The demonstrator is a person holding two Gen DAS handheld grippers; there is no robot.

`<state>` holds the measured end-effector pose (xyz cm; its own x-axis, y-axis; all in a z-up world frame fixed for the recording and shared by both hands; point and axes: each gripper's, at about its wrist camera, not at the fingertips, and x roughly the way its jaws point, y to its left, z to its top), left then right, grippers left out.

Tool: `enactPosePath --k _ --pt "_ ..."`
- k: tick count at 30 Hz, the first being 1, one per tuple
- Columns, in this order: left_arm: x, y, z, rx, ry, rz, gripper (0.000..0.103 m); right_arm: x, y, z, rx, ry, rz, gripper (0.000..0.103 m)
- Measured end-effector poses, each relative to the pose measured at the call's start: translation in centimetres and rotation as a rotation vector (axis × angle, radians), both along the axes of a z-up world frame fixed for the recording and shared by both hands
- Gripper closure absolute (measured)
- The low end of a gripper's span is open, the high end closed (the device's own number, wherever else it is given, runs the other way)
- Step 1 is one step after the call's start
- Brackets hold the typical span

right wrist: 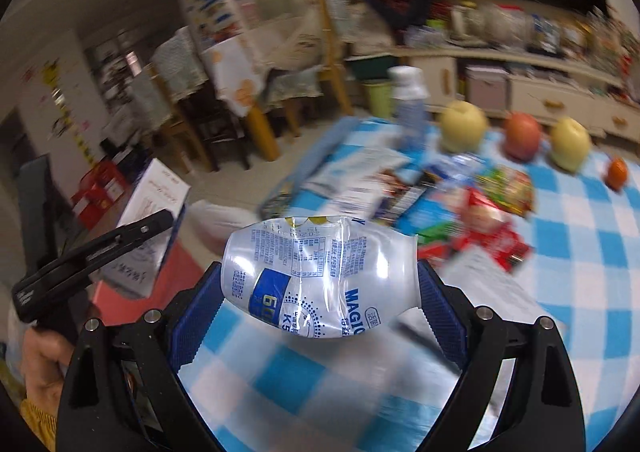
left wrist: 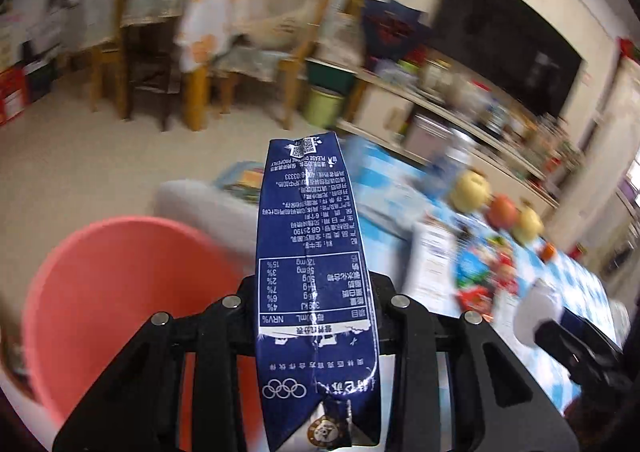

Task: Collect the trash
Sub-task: 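Drop the carton and bottle into the pink bucket from both tools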

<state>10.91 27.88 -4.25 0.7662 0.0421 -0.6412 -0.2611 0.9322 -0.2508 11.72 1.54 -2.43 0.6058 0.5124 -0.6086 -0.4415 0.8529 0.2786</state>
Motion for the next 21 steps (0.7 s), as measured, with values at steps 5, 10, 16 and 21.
enactPosePath --k 5,10,16,21 --pt "-2.0 6.9 -0.1 -0.045 0.012 0.172 0.067 -1.1 9.0 1.2 0.000 -0.041 0.173 0.011" --pt "-3.1 11.3 -0.8 -0.048 0.047 0.282 0.067 -2.1 16.9 0.6 -0.046 -0.071 0.307 0.011" --pt "-3.8 13.5 -0.9 -0.012 0.058 0.344 0.029 -3.7 22.5 -2.4 -0.163 -0.085 0.415 0.007" --pt "-4.1 12.3 -0.1 0.074 0.026 0.320 0.016 -4.9 21.6 -2.3 -0.157 -0.141 0.379 0.007"
